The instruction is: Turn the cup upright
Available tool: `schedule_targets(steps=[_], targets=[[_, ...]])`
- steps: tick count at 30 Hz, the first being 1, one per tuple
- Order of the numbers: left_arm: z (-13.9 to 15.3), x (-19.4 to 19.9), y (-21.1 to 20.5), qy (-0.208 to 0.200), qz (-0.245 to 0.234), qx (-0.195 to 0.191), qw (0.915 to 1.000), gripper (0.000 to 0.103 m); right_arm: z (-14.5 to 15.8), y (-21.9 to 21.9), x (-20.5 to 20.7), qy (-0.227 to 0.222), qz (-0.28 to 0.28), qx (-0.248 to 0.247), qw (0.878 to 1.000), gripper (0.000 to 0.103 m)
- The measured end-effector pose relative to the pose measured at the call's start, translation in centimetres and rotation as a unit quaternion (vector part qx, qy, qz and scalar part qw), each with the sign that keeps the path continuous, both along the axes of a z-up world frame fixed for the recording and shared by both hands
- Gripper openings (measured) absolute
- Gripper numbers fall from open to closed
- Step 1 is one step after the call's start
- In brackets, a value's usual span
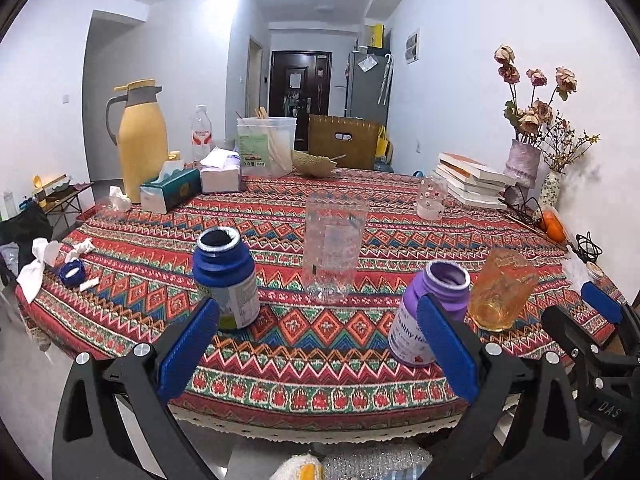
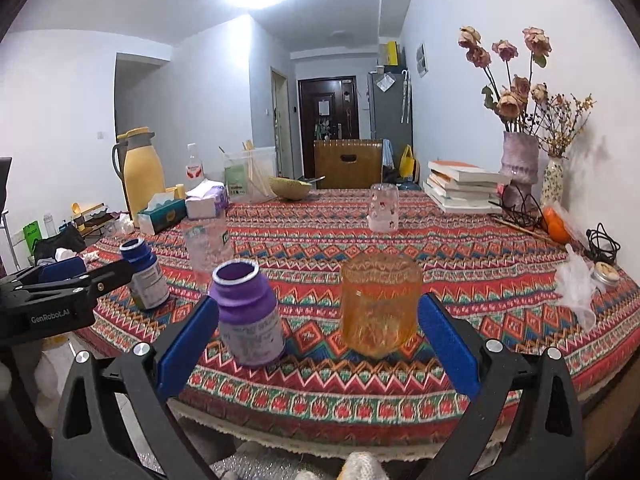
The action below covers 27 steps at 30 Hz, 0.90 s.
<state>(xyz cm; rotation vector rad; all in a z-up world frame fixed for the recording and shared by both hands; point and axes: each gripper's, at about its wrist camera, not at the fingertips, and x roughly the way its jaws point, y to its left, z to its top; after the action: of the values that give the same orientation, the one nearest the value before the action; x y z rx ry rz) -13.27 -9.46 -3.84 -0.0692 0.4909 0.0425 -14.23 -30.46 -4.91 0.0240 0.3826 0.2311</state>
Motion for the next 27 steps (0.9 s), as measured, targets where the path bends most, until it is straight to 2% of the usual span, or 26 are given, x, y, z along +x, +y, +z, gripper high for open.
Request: schedule_targets(steps=[12, 20, 27], targets=[[-2.8, -1.2, 0.0, -0.008, -0.003, 0.006, 0.9999, 0.096, -2.3, 0.4, -0.6, 0.021, -0.004, -0.003, 1.0, 0.096], [-3.4, -1.6, -0.3, -0.021, 0.002, 0.025, 0.9995, 0.096, -2.8, 0.5, -0.3, 0.027, -0.003, -0.003, 1.0, 0.096], [-3.4, -1.7, 0.0, -0.026, 0.002, 0.022, 0.9994, 0.096, -3.2, 0.7, -0.2, 0.031, -0.001, -0.003, 1.0, 0.096]])
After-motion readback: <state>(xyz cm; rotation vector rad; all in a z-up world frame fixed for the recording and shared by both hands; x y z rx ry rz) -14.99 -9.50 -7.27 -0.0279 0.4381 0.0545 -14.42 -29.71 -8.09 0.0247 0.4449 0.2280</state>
